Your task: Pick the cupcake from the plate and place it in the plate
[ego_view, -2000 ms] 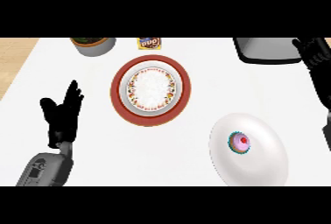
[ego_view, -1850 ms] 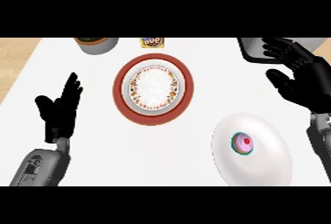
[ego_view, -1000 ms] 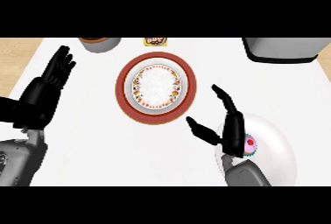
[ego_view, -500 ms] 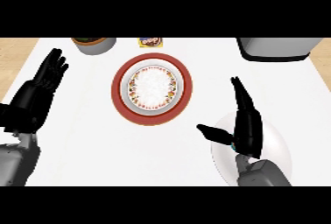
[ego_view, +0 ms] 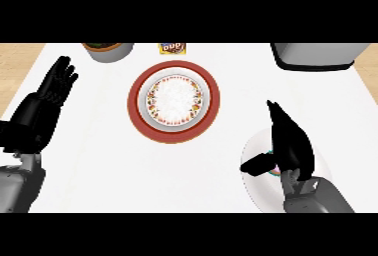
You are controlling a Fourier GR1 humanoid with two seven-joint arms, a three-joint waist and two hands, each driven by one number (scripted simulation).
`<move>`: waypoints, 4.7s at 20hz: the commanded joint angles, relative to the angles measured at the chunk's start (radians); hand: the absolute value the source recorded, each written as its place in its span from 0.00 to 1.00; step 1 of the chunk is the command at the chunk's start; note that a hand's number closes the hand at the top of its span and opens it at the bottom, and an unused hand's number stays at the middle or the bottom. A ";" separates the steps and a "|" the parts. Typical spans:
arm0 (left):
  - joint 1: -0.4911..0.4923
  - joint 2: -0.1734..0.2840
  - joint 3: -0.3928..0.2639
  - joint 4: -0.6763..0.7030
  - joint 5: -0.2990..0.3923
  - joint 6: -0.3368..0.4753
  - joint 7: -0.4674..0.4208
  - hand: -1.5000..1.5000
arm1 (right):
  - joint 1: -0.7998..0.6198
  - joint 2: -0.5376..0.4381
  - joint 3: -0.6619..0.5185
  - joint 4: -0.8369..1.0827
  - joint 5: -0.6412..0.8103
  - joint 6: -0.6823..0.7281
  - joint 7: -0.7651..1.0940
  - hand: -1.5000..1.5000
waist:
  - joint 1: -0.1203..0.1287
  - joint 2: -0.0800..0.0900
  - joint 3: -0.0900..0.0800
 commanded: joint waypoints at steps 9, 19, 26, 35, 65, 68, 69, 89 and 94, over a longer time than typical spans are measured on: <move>-0.031 -0.004 0.024 -0.018 0.012 -0.021 0.050 0.50 | -0.055 0.038 -0.021 -0.073 -0.069 0.321 0.353 0.00 | 0.008 0.006 0.004; -0.059 0.021 0.067 0.005 0.038 -0.065 0.069 0.50 | 0.014 0.000 -0.072 0.110 -0.025 0.312 0.265 0.00 | 0.016 0.010 0.005; -0.023 -0.044 0.022 -0.011 -0.043 -0.029 0.030 0.50 | 0.081 0.053 -0.072 0.095 0.005 0.310 0.230 0.00 | 0.012 0.008 0.005; -0.074 -0.041 0.070 0.009 -0.033 -0.077 0.065 0.50 | 0.110 0.027 -0.171 0.168 0.008 0.344 0.115 0.00 | 0.011 0.008 0.005; 0.052 -0.079 0.086 -0.026 -0.061 -0.101 -0.012 0.50 | 0.623 0.268 0.426 -0.411 1.080 -0.015 0.409 1.00 | 0.005 0.004 0.003; -0.022 -0.097 0.059 -0.022 -0.091 -0.063 0.046 0.50 | 0.508 0.267 0.501 -0.434 1.111 -0.032 0.388 1.00 | 0.004 0.004 0.004; -0.022 -0.063 0.089 -0.027 -0.061 -0.099 0.052 0.50 | 0.491 0.266 0.461 -0.405 1.078 -0.079 0.352 1.00 | 0.013 0.006 0.005; -0.100 -0.107 0.041 0.001 -0.081 -0.098 0.038 0.50 | 0.045 0.266 0.271 -0.226 0.762 -0.161 0.317 1.00 | 0.085 0.037 0.005; -0.088 -0.140 0.012 0.017 -0.100 -0.087 0.019 0.50 | -0.152 0.268 0.112 -0.020 0.631 -0.192 0.323 1.00 | 0.108 0.042 0.005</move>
